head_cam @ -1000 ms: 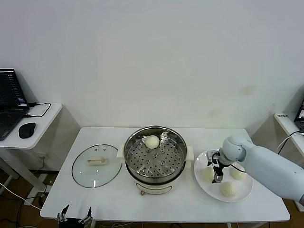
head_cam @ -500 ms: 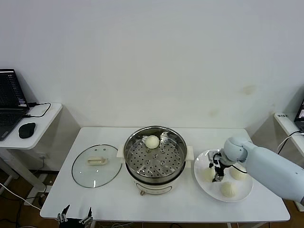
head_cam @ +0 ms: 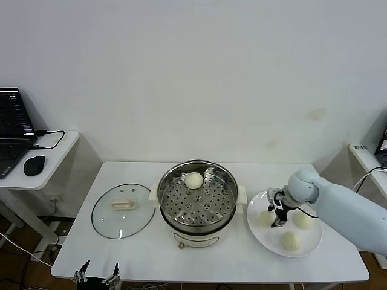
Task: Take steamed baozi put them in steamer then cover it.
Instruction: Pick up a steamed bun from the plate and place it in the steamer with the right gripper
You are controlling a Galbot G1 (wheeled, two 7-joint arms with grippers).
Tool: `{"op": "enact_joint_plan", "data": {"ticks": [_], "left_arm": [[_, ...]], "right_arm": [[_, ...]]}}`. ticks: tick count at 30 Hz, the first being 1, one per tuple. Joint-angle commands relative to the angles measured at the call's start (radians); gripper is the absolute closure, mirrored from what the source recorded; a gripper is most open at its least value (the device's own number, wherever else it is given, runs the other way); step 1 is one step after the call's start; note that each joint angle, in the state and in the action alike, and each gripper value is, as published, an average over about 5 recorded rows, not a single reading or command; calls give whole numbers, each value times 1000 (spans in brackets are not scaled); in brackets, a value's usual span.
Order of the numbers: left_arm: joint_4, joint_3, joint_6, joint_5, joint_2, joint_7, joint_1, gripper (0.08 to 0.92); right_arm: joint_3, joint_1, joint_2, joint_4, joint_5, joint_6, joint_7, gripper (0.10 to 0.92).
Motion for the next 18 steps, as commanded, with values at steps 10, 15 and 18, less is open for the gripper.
{"op": "enact_joint_plan", "data": {"ticks": [10, 15, 18], "left_arm": [[0, 3, -14, -9, 29, -7, -47, 177], [-14, -3, -15, -23, 31, -7, -61, 177], [-19, -10, -19, -19, 33, -9, -63, 177]], "right_arm": [[-409, 719, -98, 172, 399, -96, -75, 440], [-464, 826, 15, 181, 510, -159, -79, 440], [-455, 823, 104, 163, 544, -198, -81, 440]]}}
